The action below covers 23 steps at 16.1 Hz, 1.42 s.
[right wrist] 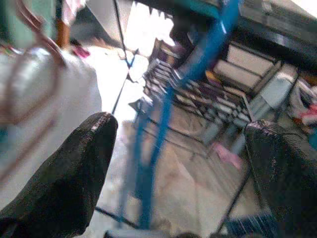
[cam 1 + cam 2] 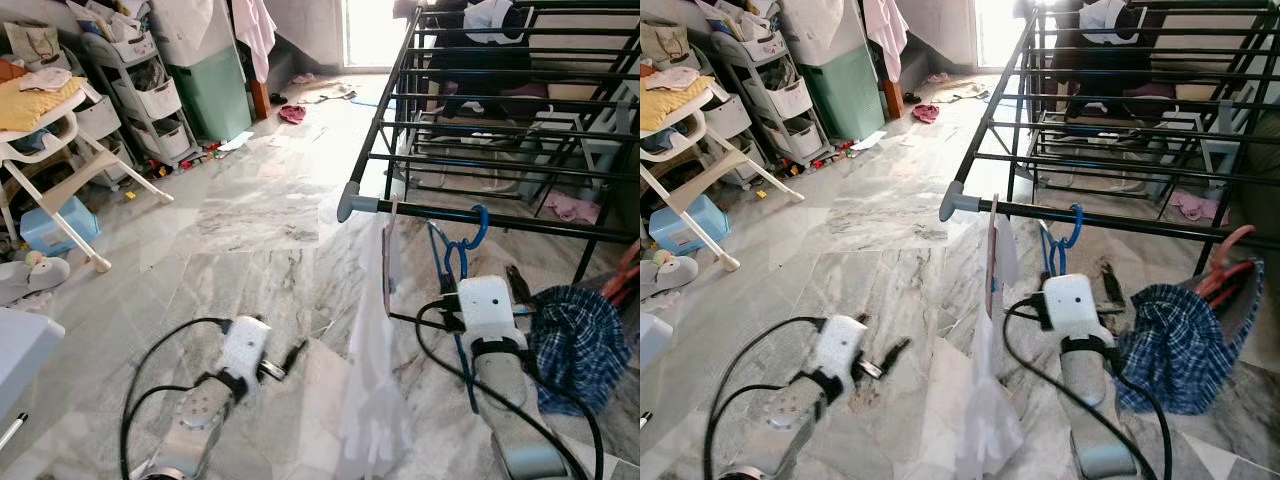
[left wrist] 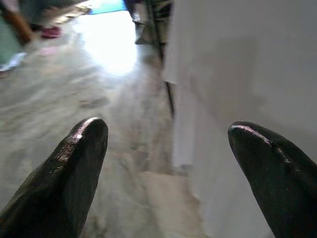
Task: Hang hanger
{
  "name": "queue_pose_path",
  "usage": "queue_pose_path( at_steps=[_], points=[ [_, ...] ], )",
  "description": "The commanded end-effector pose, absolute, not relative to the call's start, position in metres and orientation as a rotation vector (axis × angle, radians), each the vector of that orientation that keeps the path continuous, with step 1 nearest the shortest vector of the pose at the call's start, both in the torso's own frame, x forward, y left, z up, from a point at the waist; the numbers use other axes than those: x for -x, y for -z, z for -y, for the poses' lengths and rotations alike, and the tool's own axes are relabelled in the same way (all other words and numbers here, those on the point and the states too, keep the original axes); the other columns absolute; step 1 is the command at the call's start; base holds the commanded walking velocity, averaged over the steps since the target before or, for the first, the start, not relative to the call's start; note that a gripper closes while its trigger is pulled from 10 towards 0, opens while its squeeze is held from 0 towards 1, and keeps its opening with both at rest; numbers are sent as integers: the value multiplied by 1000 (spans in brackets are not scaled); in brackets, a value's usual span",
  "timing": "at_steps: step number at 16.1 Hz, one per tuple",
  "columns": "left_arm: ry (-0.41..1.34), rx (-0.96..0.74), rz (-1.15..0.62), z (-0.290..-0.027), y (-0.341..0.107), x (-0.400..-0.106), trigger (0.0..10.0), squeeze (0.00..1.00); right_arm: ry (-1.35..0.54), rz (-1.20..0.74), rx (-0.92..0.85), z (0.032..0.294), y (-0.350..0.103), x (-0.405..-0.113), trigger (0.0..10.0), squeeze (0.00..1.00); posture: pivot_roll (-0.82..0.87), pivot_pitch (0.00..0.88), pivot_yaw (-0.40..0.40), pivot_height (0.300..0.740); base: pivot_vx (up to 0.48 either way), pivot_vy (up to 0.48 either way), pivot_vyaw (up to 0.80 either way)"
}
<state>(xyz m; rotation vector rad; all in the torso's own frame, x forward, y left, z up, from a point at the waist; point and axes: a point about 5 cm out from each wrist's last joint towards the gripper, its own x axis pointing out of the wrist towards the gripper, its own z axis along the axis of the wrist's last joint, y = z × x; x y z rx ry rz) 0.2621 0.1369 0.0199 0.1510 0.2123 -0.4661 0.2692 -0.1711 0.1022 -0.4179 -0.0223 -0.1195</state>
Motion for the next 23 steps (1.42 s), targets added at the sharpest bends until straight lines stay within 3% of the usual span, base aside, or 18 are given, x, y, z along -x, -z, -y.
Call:
queue_pose_path(
  at_steps=[1, 5, 6, 9, 10, 12, 13, 15, 23],
  points=[
    [417, -182, -183, -147, -26, -264, 10000, 0, 73, 69, 399, 161, -110, -268, 10000, 1000, -168, 0, 127, 740, 0, 0, 0],
    [300, -238, -105, -160, -47, -265, 10000, 0, -14, 93, 423, 143, -109, -255, 10000, 973, -146, 0, 103, 740, 0, 0, 0],
    [261, -237, -101, -164, -50, -264, 10000, 0, -34, 85, 417, 138, -106, -252, 10000, 925, -136, 0, 92, 740, 0, 0, 0],
    [129, -213, -101, -166, -61, -266, 10000, 0, -66, 71, 396, 140, -106, -257, 10000, 667, -120, 0, 84, 740, 0, 0, 0],
    [129, -221, -98, -161, -62, -268, 10000, 0, -49, 62, 392, 145, -106, -262, 10000, 490, -117, 0, 69, 740, 0, 0, 0],
    [136, -233, -94, -158, -66, -269, 10000, 0, -14, 51, 368, 149, -111, -268, 10000, 467, -113, 0, 63, 740, 0, 0, 0],
    [145, -247, -89, -155, -67, -270, 10000, 0, -23, 53, 367, 147, -111, -269, 10000, 314, -113, 0, 73, 740, 0, 0, 0],
    [129, -236, -106, -149, -67, -269, 10000, 0, -15, 49, 363, 148, -108, -269, 10000, 255, -131, 0, 93, 740, -283, 0, 0],
    [79, -257, -119, -160, -74, -274, 10000, 0, 17, 42, 337, 146, -109, -275, 10000, 231, -126, 0, 103, 740, -319, 0, 0]
  ],
)
